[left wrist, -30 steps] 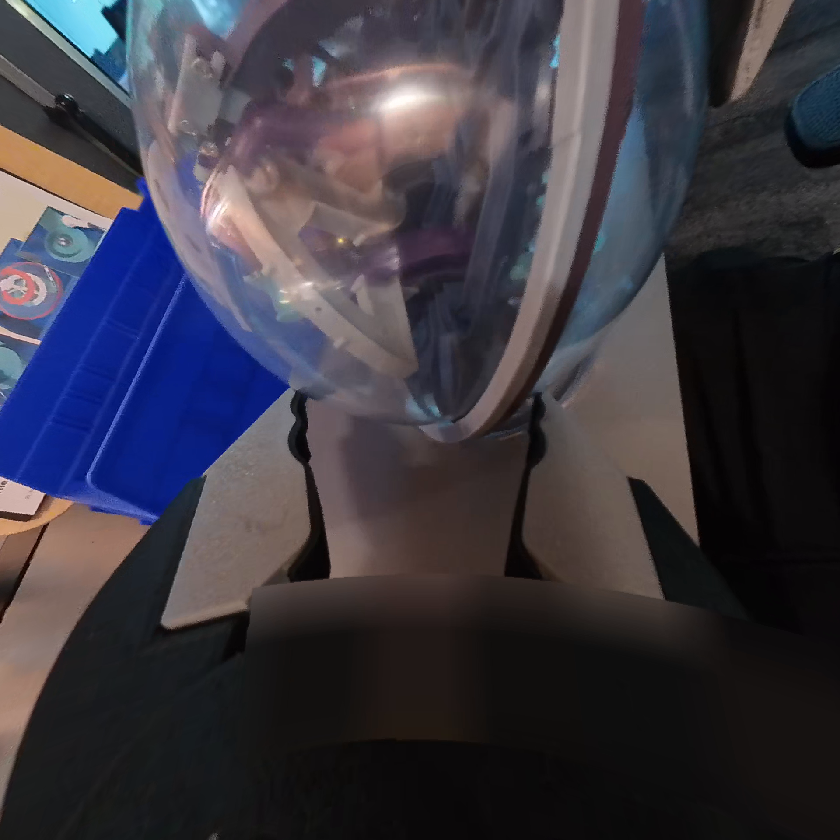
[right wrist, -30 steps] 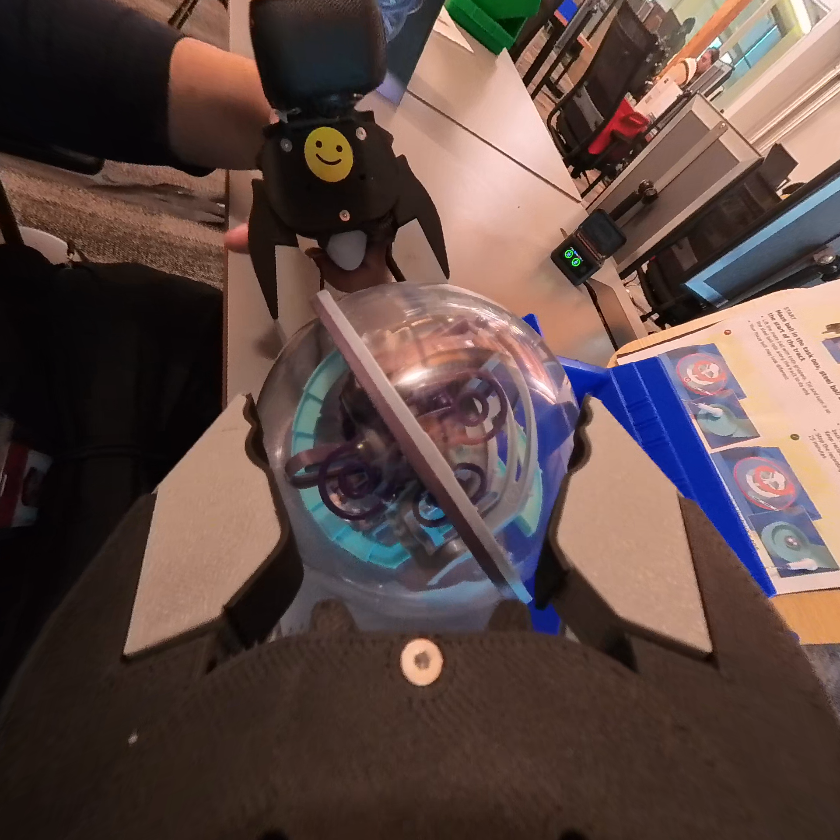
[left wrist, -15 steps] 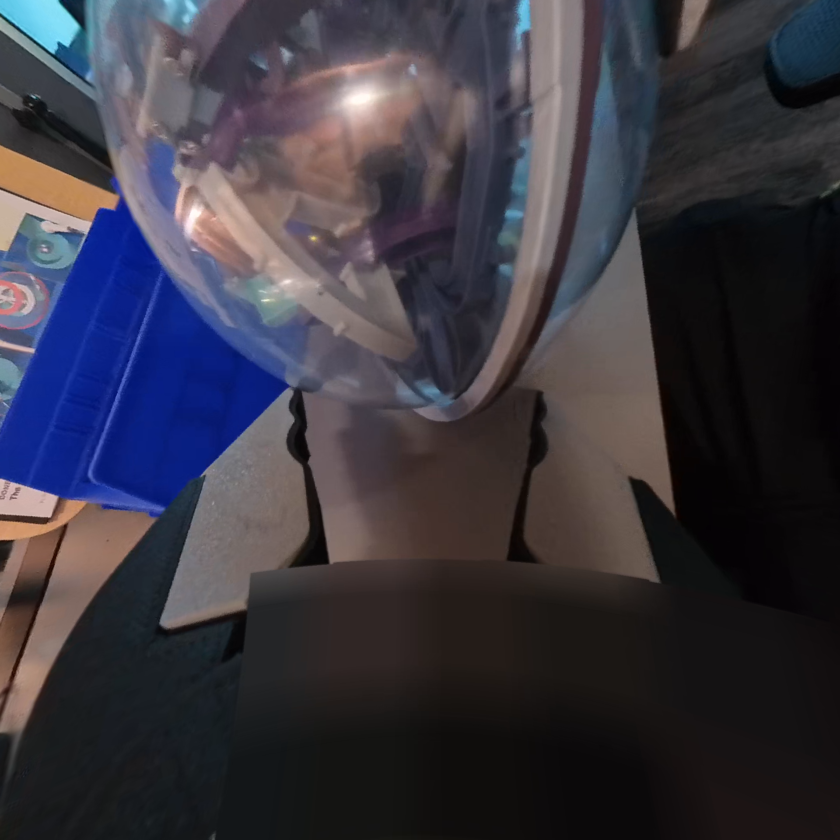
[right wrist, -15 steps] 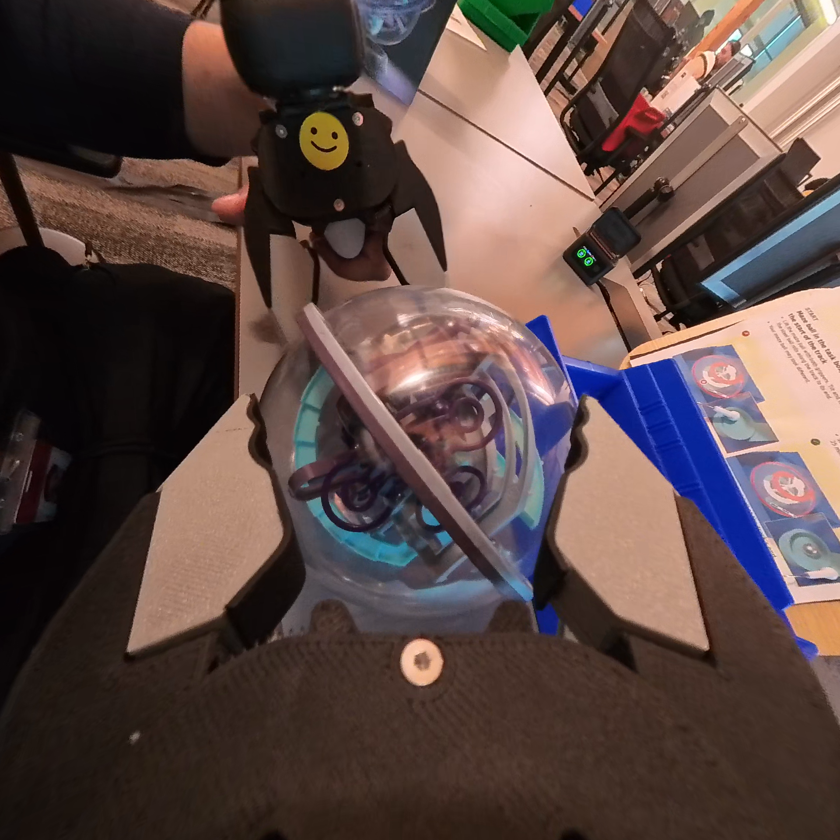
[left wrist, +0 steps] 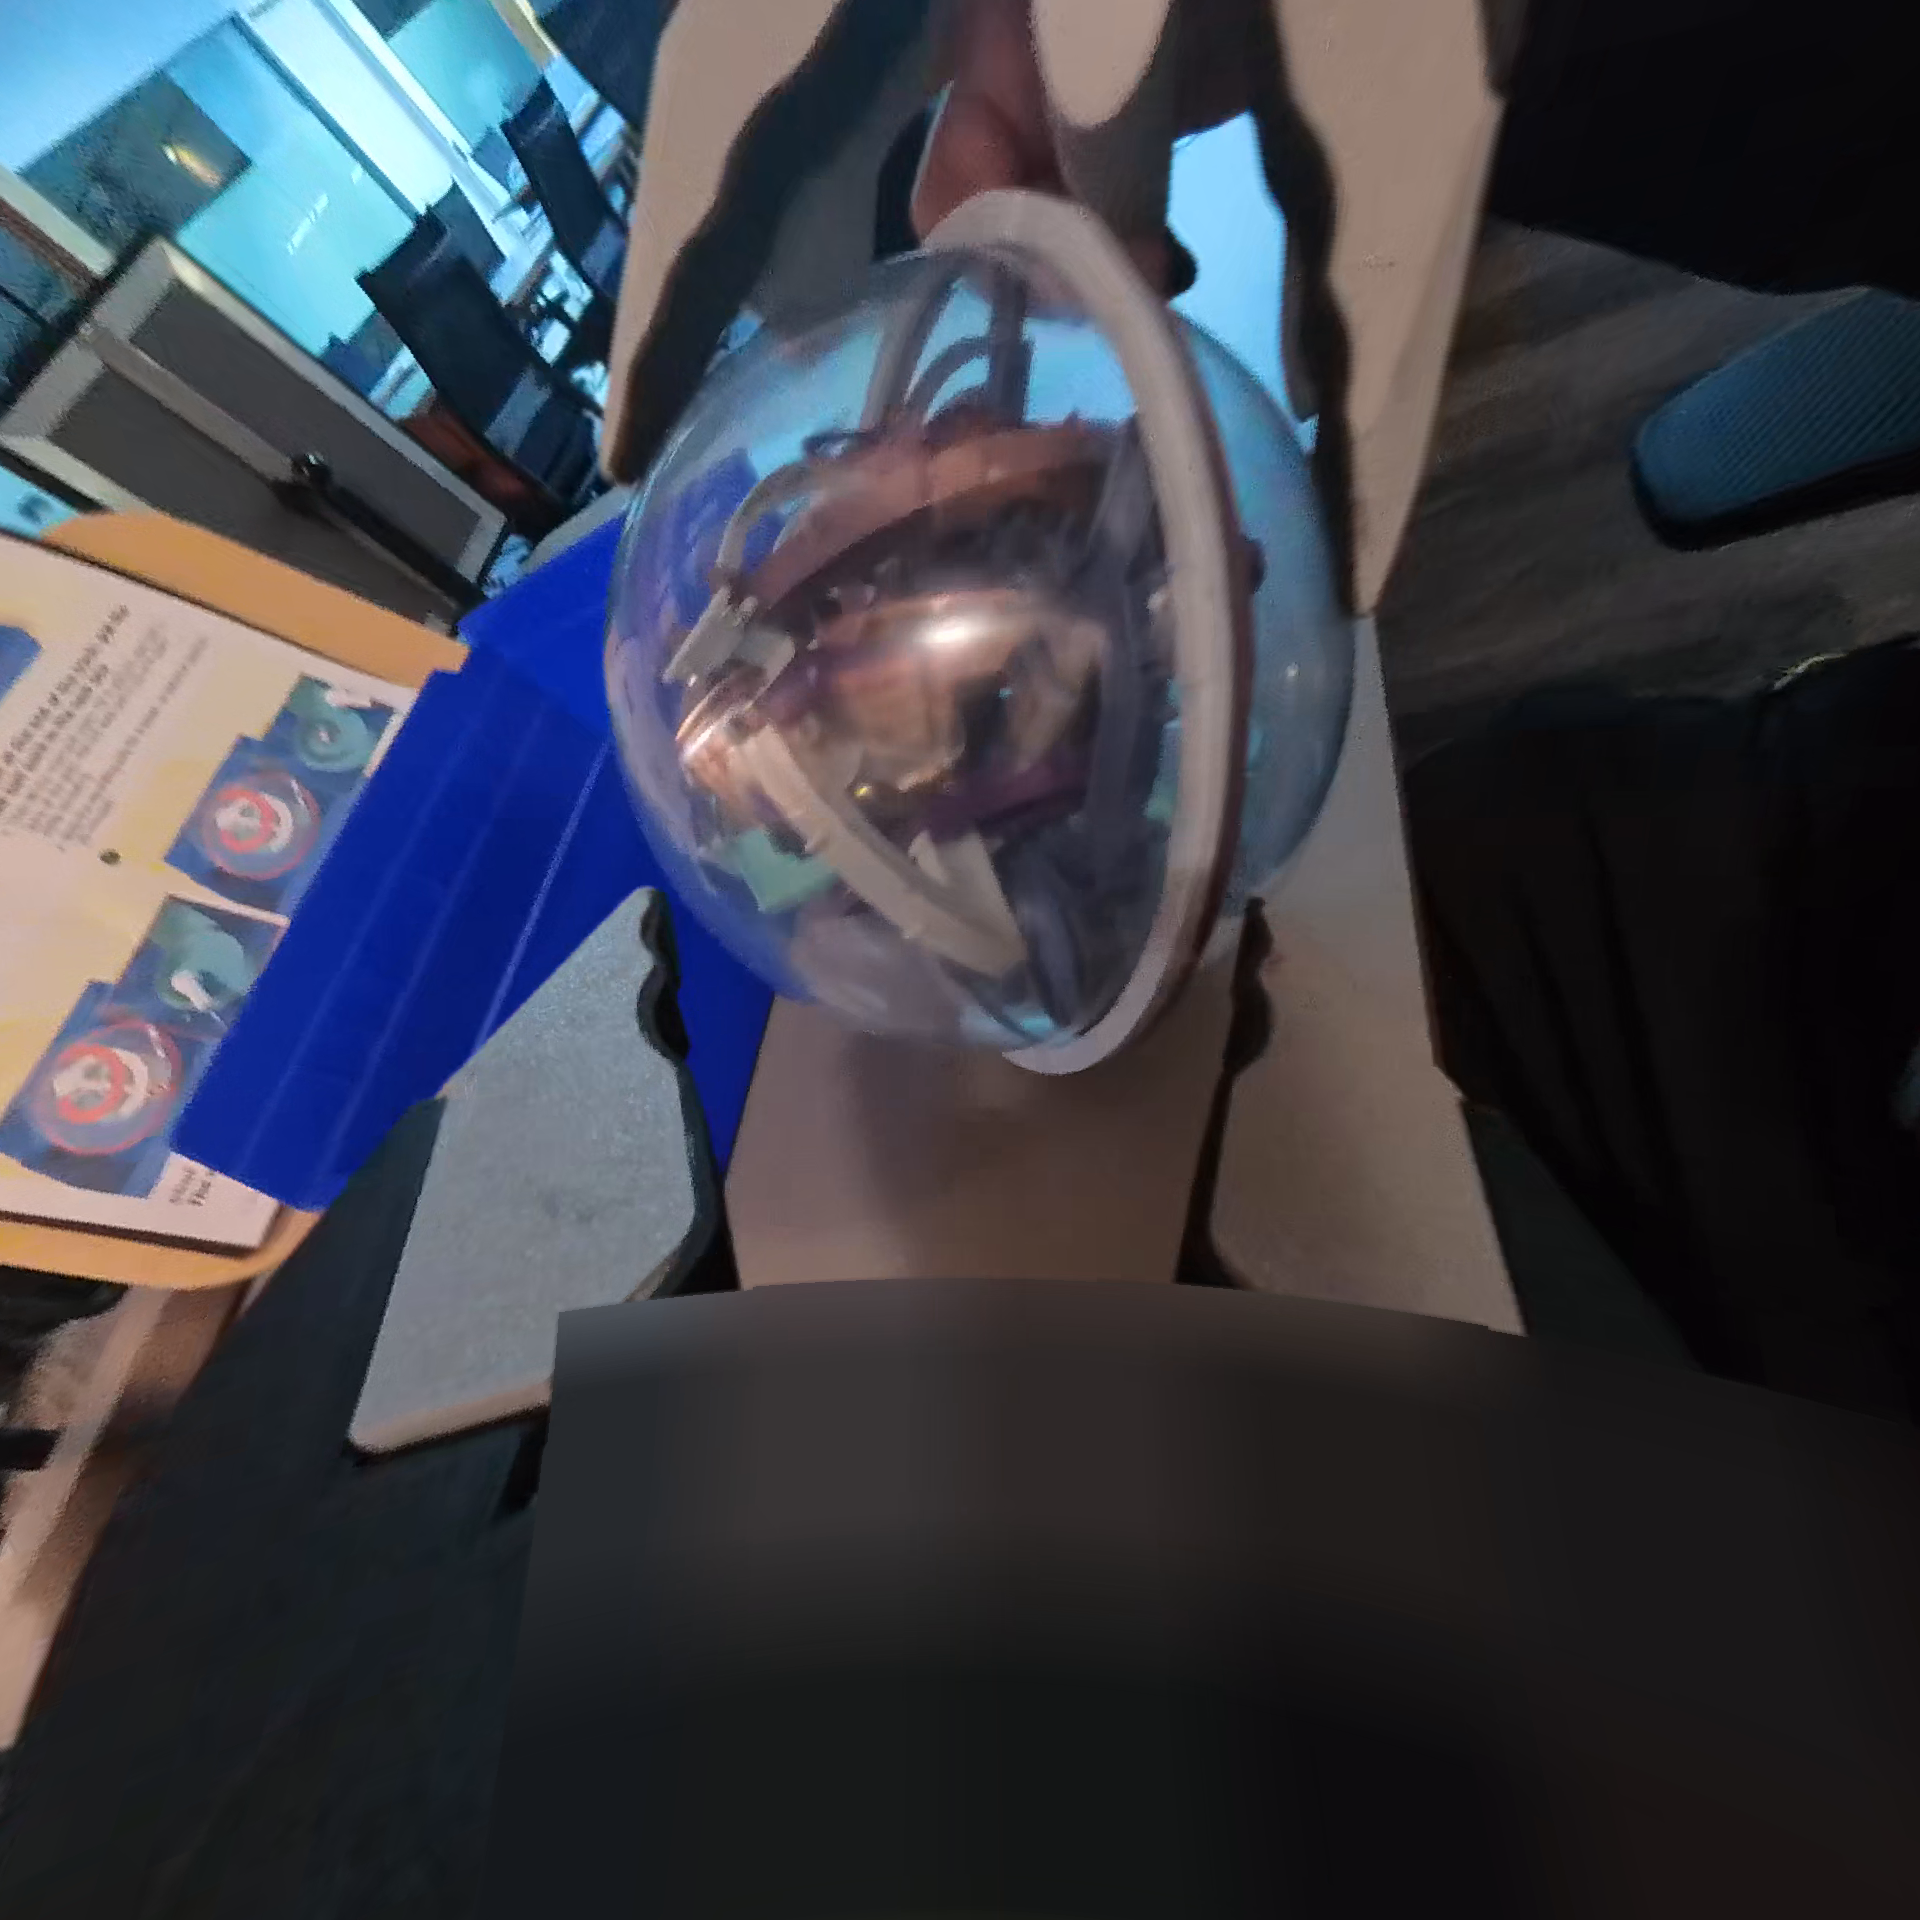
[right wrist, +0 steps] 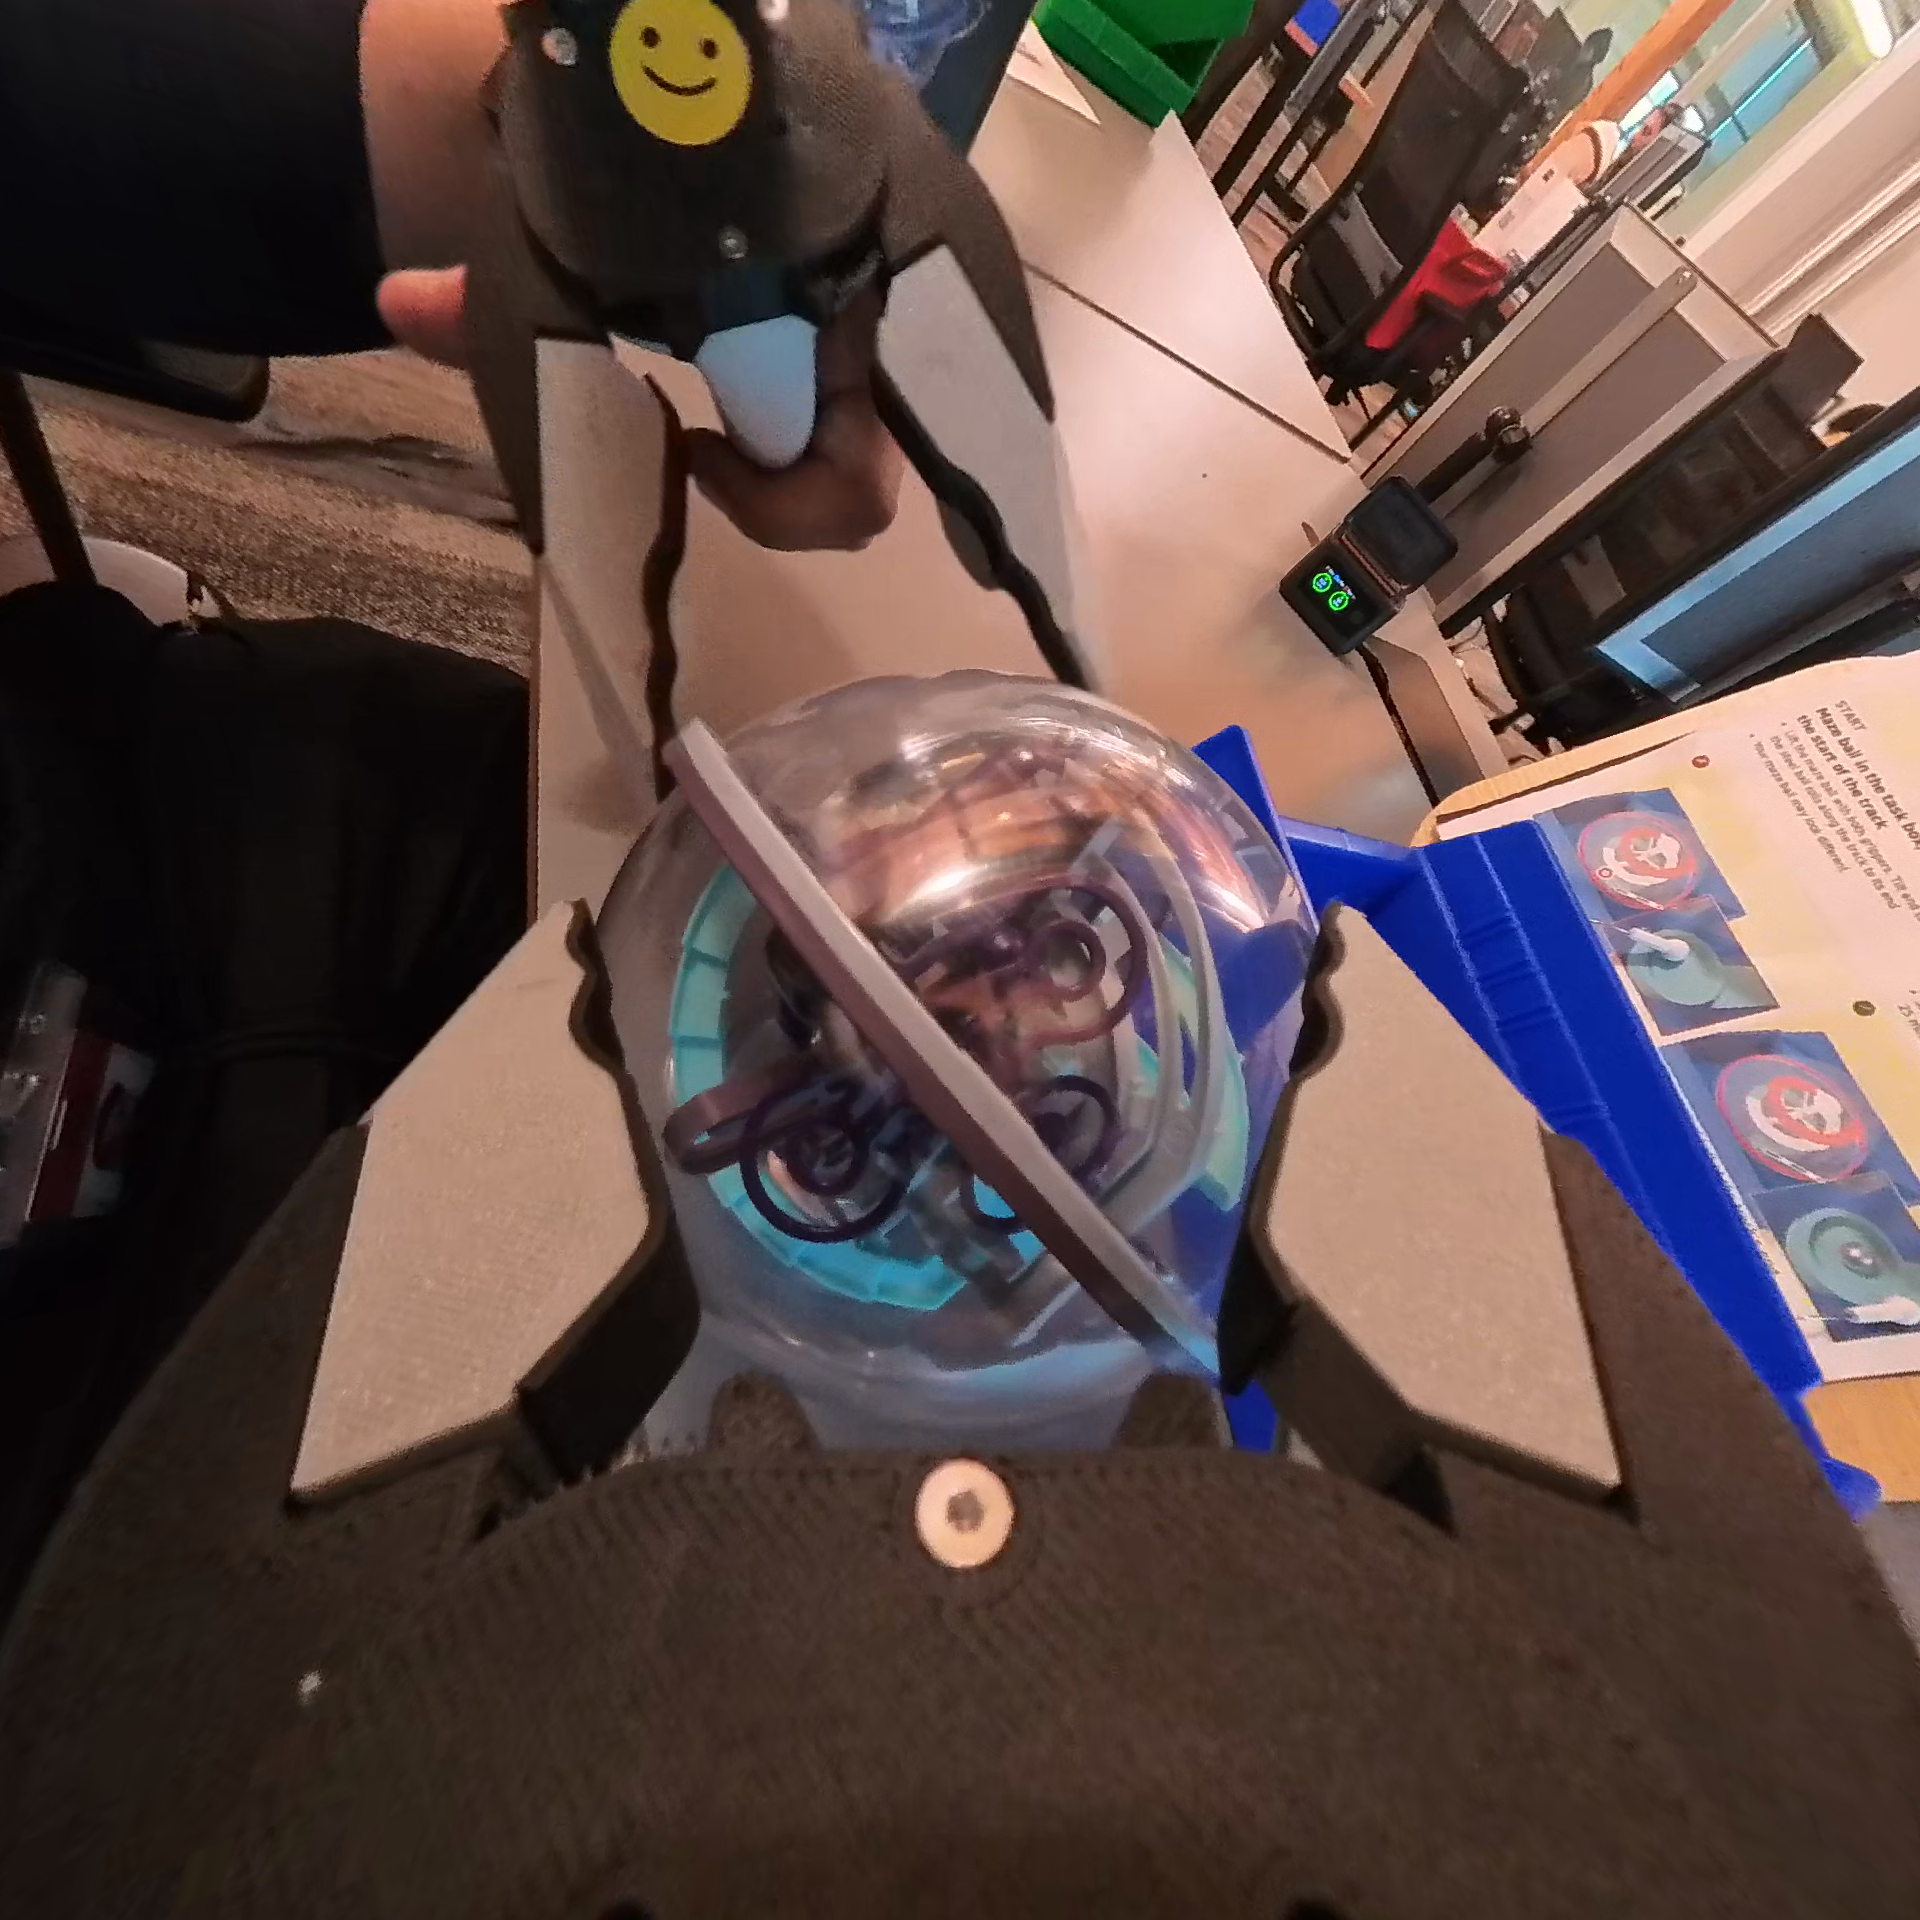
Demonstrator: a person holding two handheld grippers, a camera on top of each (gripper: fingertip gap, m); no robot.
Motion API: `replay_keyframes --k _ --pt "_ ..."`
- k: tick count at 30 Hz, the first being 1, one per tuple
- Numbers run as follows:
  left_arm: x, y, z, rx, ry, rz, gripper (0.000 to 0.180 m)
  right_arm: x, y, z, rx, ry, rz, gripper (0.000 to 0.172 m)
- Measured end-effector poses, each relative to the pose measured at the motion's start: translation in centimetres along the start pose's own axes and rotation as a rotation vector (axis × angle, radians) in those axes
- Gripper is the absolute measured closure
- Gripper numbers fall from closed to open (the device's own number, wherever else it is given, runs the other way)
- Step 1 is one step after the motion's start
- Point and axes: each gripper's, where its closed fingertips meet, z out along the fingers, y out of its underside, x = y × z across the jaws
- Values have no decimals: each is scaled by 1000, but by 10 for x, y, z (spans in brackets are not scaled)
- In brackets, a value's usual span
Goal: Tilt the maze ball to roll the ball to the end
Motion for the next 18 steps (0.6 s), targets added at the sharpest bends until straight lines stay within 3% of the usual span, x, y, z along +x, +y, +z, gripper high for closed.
replay_keyframes --k 5,8,10,12,14,18 --pt "4 -12 -1 -33 -54 128 80 3 0 0 2 6 28 44" --pt "7 -21 -6 -15 -88 236 93 5 2 -1 -6 13 38 44" --pt "12 -28 -12 29 -82 324 112 5 2 -2 -7 13 38 45" --pt "23 -39 -23 121 -31 403 141 4 1 -2 -8 13 37 45" --pt "21 -49 -29 184 -37 365 160 4 1 -2 -8 13 40 45" --pt "13 -44 -24 134 -67 328 151 5 0 -2 -6 14 53 47"
